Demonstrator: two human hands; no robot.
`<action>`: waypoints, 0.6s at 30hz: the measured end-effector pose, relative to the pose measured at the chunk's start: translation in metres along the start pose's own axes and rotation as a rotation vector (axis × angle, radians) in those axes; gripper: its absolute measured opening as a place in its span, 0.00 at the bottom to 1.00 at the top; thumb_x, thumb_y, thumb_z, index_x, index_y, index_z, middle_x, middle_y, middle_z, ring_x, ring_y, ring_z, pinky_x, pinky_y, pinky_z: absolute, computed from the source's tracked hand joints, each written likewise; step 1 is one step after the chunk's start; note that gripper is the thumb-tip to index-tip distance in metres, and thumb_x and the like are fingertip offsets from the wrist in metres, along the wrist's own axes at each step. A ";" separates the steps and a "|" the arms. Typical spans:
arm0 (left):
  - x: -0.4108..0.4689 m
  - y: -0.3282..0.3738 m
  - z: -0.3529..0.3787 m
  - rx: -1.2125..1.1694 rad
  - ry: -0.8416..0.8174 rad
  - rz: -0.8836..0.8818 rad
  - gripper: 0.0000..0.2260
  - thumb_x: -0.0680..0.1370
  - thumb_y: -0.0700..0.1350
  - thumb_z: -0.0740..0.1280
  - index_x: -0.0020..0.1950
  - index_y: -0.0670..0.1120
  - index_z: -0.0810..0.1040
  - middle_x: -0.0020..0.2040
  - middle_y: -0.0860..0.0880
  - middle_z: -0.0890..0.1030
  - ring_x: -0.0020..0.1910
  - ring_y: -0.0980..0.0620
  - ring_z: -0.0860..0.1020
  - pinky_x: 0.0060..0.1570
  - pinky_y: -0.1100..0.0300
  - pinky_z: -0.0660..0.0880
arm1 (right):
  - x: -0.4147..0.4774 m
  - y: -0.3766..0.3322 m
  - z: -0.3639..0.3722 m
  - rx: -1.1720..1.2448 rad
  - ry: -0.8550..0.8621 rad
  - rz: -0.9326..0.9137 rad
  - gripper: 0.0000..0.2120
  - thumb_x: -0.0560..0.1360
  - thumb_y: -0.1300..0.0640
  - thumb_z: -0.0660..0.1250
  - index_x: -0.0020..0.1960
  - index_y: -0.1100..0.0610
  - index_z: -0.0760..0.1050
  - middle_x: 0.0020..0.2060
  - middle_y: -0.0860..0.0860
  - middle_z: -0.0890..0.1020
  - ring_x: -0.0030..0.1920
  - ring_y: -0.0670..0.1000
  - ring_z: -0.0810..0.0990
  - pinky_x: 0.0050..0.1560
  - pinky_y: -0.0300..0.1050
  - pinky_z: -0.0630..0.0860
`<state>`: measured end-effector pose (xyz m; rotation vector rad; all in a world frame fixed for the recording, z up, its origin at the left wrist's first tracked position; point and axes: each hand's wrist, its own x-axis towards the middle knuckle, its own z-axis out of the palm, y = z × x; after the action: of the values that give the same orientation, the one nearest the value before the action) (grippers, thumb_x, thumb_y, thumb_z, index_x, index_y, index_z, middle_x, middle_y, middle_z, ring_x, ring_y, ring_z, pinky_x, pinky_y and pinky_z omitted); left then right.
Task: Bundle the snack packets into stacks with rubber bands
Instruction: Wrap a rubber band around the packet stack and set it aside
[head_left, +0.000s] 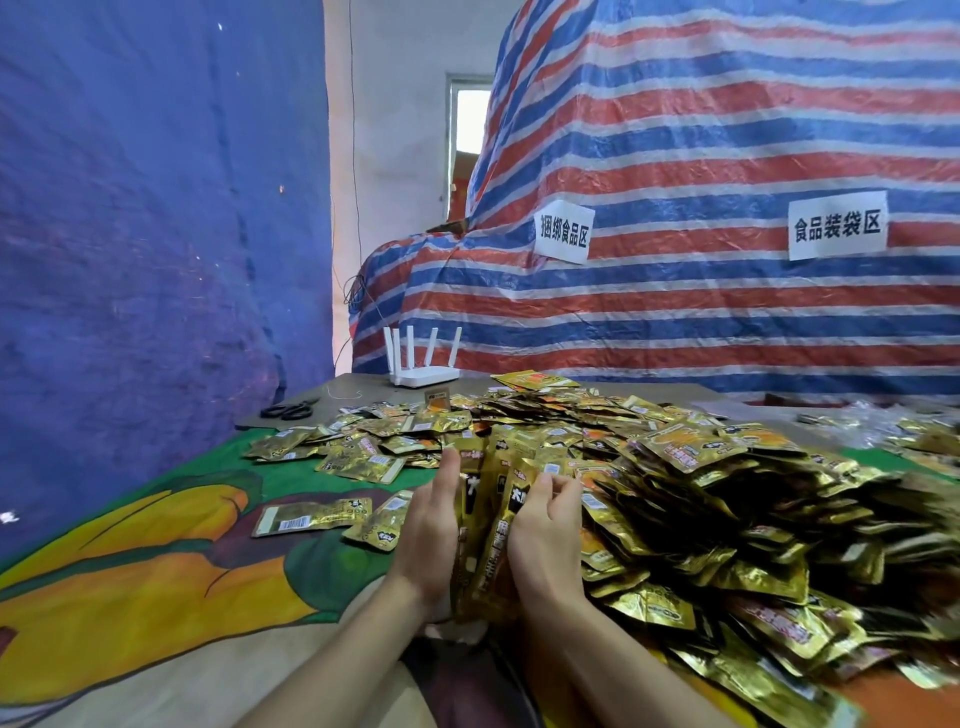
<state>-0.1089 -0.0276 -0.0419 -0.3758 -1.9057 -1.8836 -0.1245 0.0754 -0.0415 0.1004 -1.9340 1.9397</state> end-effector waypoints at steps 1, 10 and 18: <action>-0.002 0.001 0.000 -0.039 -0.072 -0.023 0.25 0.79 0.67 0.57 0.52 0.52 0.86 0.49 0.47 0.87 0.51 0.50 0.84 0.54 0.58 0.79 | 0.002 0.000 -0.001 0.013 0.024 -0.001 0.09 0.86 0.51 0.50 0.53 0.53 0.66 0.44 0.47 0.72 0.43 0.38 0.72 0.40 0.35 0.67; -0.002 -0.006 0.003 -0.149 -0.101 0.039 0.22 0.66 0.39 0.61 0.61 0.47 0.69 0.40 0.48 0.80 0.36 0.50 0.76 0.33 0.56 0.74 | -0.001 -0.004 0.001 0.282 -0.016 -0.069 0.12 0.85 0.57 0.54 0.49 0.50 0.75 0.45 0.52 0.82 0.46 0.55 0.80 0.46 0.51 0.81; 0.001 -0.020 0.000 -0.075 -0.096 -0.003 0.30 0.61 0.45 0.73 0.61 0.45 0.70 0.49 0.42 0.84 0.48 0.46 0.83 0.48 0.48 0.81 | -0.003 -0.021 0.001 0.347 -0.106 0.034 0.20 0.82 0.43 0.61 0.42 0.57 0.80 0.38 0.55 0.85 0.43 0.57 0.85 0.45 0.52 0.81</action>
<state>-0.1197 -0.0288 -0.0589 -0.4951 -1.9008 -1.9754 -0.1152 0.0732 -0.0226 0.2728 -1.6502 2.3182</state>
